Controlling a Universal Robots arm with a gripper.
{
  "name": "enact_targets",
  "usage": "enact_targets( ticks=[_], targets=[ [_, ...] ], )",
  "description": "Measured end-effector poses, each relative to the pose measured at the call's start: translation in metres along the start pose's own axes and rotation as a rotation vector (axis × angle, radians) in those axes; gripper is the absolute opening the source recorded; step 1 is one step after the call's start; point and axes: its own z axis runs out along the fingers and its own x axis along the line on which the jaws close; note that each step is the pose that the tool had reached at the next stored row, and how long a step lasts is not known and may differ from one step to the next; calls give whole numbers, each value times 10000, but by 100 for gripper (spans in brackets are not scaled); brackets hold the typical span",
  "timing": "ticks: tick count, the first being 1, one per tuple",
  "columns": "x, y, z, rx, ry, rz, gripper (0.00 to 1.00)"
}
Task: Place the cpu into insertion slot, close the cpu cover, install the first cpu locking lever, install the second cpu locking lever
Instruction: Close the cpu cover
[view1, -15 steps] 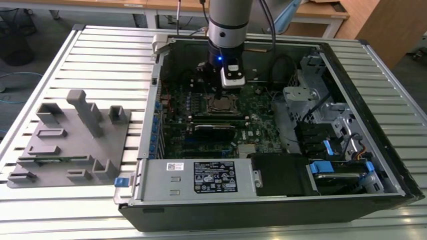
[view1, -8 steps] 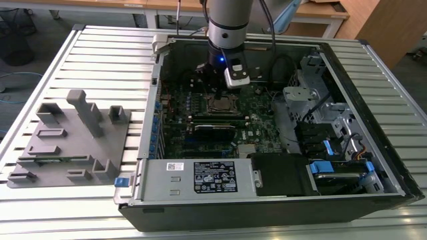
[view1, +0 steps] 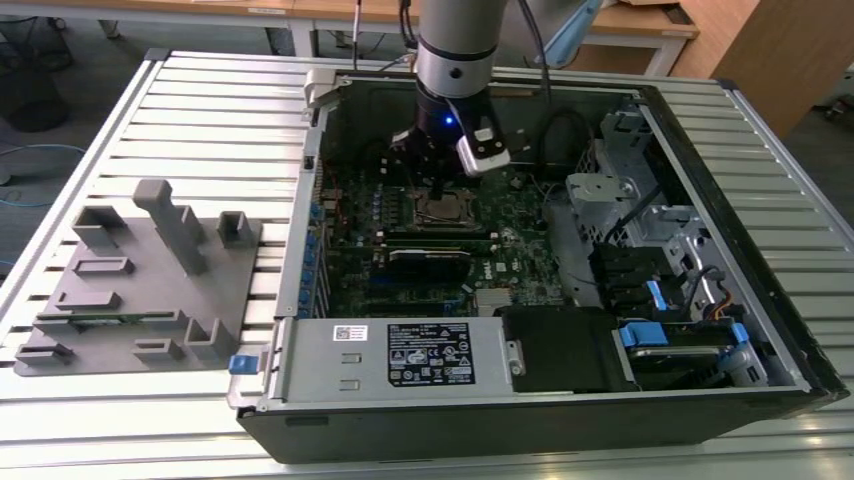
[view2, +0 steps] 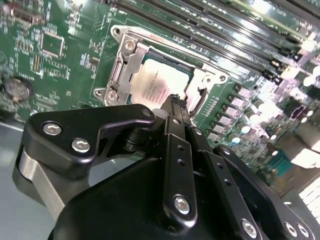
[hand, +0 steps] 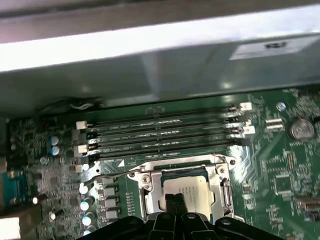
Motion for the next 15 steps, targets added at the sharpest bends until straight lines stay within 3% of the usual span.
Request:
enact_targets(
  ticks=[3, 11, 13, 15],
  targets=[
    [1, 0, 0, -2, 10, -308, 11],
    [2, 0, 1, -3, 5, -332, 11],
    [7, -1, 2, -2, -44, -334, 11],
    [27, -4, 7, -8, -151, -338, 11]
  ],
)
